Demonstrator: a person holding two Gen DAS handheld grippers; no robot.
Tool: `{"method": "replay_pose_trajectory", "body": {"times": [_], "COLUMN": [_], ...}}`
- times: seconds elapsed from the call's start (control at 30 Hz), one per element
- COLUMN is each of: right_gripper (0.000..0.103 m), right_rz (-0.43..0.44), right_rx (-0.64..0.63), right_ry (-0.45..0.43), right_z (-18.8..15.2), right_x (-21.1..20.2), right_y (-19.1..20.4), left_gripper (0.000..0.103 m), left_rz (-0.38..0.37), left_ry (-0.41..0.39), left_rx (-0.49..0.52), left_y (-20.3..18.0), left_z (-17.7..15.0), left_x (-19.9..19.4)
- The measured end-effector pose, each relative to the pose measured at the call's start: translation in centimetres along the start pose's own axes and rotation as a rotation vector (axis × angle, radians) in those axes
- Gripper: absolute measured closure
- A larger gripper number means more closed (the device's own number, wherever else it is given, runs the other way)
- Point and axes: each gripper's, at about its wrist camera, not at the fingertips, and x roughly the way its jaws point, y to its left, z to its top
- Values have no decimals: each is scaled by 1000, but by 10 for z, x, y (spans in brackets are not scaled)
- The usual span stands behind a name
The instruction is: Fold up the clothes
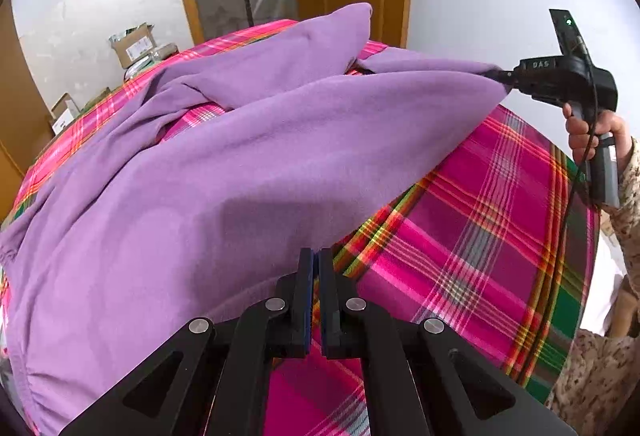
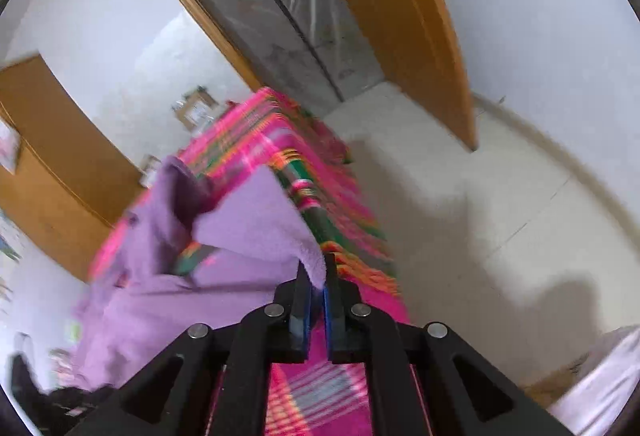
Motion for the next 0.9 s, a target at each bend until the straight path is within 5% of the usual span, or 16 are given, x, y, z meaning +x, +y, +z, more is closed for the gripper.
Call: {"method": "replay_pose_trajectory", "body": {"times": [0.1, 0.23, 0.5, 0.77, 0.9], "right_gripper": [90, 72, 65, 65, 90], "right_rz": [-17, -57, -94, -65, -11], "right_rx": [-80, -183, -369, -509, -444], "right_ry": [-33, -28, 24, 94, 115], "right_z": [5, 14, 15, 19, 25], "right_x": [-5, 0, 18, 56, 61], "right_y": [13, 28, 50, 74, 67], "left_gripper": [101, 100, 90, 84, 81], "left_rz": [-2, 29, 91, 146, 156], "left_ry": [-4, -11, 14, 49, 56], "left_rx": [3, -1, 4, 25, 23], "left_y": [0, 2, 4, 2, 3], "left_z": [0, 4, 5, 4, 5], "left_x": [-1, 0, 7, 16, 19]}}
